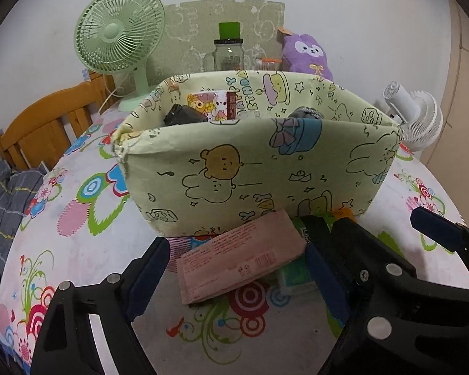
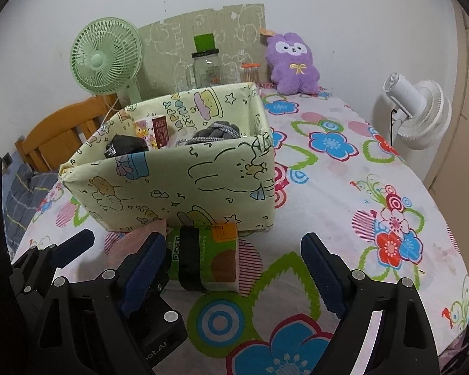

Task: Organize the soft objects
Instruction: 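Move both tools down toward the pink packet and green item beside the box, then position the left tool over the pink packet while the right tool approaches the green tissue pack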

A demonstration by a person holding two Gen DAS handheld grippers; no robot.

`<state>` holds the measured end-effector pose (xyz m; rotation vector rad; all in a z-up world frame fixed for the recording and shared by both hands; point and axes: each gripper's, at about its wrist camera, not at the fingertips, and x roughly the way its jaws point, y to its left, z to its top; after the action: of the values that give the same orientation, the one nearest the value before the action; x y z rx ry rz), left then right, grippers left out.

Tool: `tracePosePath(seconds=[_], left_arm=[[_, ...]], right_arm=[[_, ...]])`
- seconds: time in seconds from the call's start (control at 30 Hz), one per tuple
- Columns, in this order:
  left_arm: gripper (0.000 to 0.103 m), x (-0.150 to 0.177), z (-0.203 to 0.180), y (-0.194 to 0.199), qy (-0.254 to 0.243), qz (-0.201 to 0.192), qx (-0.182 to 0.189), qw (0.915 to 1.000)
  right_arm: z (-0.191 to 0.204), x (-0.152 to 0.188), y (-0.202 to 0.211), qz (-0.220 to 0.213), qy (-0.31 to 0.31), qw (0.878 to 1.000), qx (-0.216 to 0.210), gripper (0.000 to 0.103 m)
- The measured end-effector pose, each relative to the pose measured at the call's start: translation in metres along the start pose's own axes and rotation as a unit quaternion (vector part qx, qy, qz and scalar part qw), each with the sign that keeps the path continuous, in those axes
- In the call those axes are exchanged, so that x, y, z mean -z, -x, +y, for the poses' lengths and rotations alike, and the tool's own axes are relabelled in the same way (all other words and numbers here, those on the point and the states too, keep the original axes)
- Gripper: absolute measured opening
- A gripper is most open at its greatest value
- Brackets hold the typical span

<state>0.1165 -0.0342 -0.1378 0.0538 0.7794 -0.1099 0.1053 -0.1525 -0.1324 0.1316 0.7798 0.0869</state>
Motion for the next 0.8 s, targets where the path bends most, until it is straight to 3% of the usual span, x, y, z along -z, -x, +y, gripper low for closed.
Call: tracePosePath(seconds=[0.4, 0.57, 0.8], left_arm=[[0.089, -0.006, 0.003, -0.017, -0.008, 0.013, 0.024, 0.9996], [0.079, -0.006, 0.004, -0.017, -0.004, 0.021, 0.048, 0.9986], [0.069, -0.003, 0.005, -0.01, -0.011, 0.021, 0.049, 0.9985]], right_arm=[[0.001, -0.003, -0.014, 0.013, -0.006, 1.0, 0.006, 0.09], [0.002, -0.004, -0.016, 0.017, -0.012, 1.0, 0.0, 0.09], [0.006, -0.002, -0.014, 0.019, -0.006, 1.0, 0.002, 0.09]])
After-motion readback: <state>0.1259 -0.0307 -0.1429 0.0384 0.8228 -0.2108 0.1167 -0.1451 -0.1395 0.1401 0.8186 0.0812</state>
